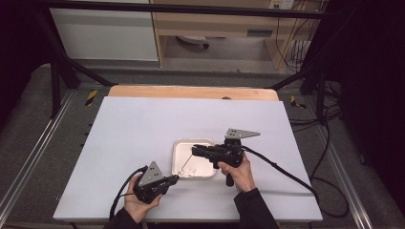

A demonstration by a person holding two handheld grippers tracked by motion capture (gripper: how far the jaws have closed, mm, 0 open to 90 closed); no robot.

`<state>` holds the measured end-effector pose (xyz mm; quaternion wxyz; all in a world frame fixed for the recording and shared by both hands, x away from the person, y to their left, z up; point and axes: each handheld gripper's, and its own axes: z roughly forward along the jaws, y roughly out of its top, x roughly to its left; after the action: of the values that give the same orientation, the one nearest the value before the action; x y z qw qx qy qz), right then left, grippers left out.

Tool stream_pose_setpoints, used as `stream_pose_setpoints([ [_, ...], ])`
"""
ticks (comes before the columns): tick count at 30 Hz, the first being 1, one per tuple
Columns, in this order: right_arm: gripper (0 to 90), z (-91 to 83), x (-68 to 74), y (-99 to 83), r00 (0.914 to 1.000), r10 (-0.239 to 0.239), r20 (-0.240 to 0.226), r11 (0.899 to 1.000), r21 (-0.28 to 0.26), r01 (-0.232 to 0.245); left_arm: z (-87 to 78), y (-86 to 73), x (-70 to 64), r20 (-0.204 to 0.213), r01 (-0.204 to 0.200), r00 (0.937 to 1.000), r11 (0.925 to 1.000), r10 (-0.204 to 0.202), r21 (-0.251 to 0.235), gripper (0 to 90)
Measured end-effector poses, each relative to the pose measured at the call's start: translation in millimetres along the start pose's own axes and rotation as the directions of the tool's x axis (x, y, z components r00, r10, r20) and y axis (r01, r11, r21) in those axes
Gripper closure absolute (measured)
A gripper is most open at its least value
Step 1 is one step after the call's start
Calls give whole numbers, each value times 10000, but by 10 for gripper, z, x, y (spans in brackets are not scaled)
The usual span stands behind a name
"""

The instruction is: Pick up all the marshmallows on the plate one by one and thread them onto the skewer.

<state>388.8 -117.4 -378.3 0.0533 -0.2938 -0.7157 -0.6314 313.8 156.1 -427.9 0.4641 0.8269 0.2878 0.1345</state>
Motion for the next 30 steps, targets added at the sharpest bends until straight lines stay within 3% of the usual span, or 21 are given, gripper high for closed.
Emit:
stream_pose_setpoints([
  [30,833,68,41,-99,9988,-76,-474,9992,-385,58,38,11,-56,-282,60,9996,9998,-65,-164,891],
])
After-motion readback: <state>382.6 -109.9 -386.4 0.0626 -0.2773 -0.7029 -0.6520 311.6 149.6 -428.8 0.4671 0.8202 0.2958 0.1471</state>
